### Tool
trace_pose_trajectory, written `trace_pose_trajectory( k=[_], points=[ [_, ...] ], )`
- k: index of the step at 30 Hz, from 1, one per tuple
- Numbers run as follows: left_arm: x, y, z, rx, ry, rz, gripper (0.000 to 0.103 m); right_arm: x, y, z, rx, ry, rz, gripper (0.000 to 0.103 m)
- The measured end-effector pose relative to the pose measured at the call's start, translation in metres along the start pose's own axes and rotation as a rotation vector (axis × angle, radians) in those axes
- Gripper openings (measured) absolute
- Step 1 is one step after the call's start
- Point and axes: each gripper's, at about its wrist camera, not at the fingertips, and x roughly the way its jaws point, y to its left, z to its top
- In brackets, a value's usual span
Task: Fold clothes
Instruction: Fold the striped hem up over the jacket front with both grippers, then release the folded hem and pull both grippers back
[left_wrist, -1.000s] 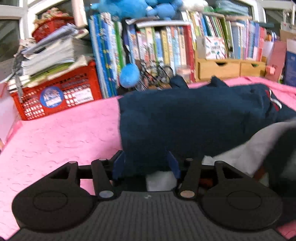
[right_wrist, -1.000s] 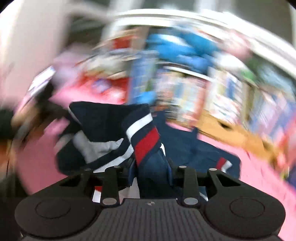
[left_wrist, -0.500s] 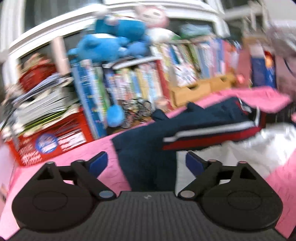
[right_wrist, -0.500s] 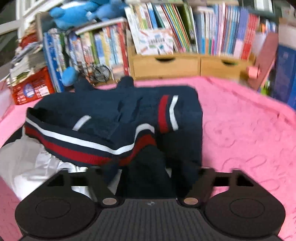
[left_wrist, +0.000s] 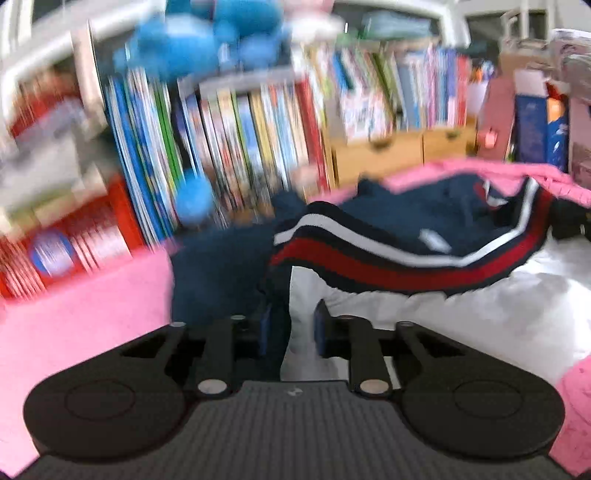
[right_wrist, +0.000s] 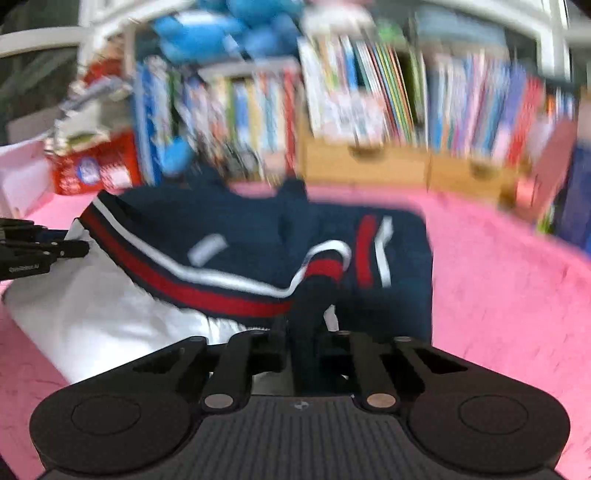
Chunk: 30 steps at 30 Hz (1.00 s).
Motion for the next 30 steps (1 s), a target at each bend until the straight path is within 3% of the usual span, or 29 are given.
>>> trace_pose_trajectory(
  k=[4,8,11,13,15,17,19,22,24,30],
  points=[
    [-0.023,0.009,0.034,0.019,-0.154,0.035,0.017,-0.024,0.018,0.041,-0.148,-0.179,-0.029,0.014],
    [0.032,0.022,0.06,0.035,-0.12,0.156,0.029,0.014,0.009,0.09,-0.152,-0.257,-0.071,0.015],
    [0.093,0.03,0.05,0.043,0.029,0.222,0.041,0.076,-0.01,0.096,-0.099,-0.211,-0.082,0.018],
    [0.127,0.036,0.033,0.026,0.153,0.211,0.048,0.121,-0.021,0.095,-0.056,-0.149,-0.083,0.019],
    [0.142,0.037,0.019,0.024,0.184,0.207,0.062,0.167,-0.028,0.082,0.006,-0.003,-0.082,0.026],
    [0.146,0.034,0.011,0.039,0.17,0.238,0.077,0.194,-0.032,0.062,0.049,0.059,-0.099,0.037],
    [0.146,0.03,0.008,0.058,0.168,0.253,0.077,0.2,-0.032,0.058,0.045,0.064,-0.106,0.041],
    [0.147,0.033,0.005,0.036,0.167,0.246,0.08,0.203,-0.03,0.056,0.03,0.07,-0.133,0.054],
    [0.147,0.038,0.005,0.011,0.172,0.239,0.082,0.204,-0.03,0.058,0.028,0.071,-0.185,0.078],
    [0.145,0.045,0.008,-0.037,0.191,0.229,0.085,0.169,-0.027,0.07,0.084,0.014,-0.205,0.08]
  ],
)
